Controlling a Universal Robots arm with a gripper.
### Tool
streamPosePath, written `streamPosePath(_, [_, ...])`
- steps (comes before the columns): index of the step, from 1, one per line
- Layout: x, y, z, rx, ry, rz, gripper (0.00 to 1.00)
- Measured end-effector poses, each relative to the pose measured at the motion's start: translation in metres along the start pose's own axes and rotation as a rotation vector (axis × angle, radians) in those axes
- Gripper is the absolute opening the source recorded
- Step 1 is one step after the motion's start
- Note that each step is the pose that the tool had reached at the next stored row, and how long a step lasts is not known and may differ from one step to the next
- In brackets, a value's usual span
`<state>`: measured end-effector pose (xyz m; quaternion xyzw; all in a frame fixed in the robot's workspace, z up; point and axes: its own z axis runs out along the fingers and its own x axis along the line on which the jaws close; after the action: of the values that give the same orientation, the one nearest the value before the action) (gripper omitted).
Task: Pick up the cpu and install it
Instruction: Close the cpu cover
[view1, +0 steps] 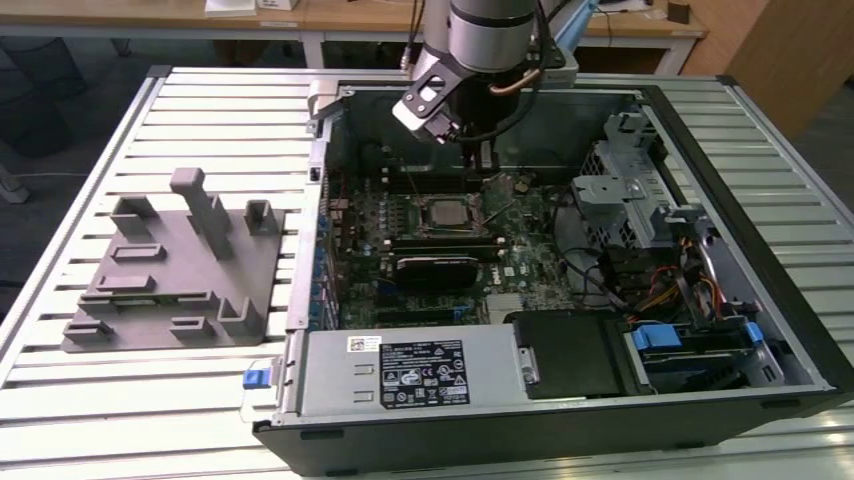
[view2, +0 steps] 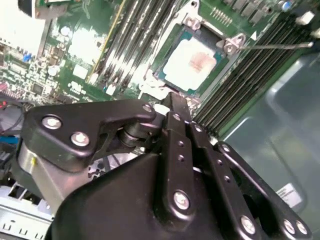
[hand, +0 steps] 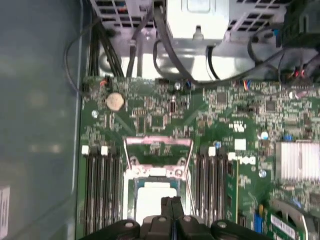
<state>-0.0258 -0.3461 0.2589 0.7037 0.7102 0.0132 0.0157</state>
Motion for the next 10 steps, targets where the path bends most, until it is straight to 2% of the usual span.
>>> streamPosePath(4, [0.0000, 0.0004, -0.0087, 0.0000, 0.0002, 0.000, 0.11])
streamPosePath(6, [0.0001, 0.0020, -0.0090, 0.0000, 0.0008, -0.002, 0.11])
streamPosePath(10, [0.0002, 0.0162, -0.0082, 0.0022, 0.0008, -0.003, 0.11])
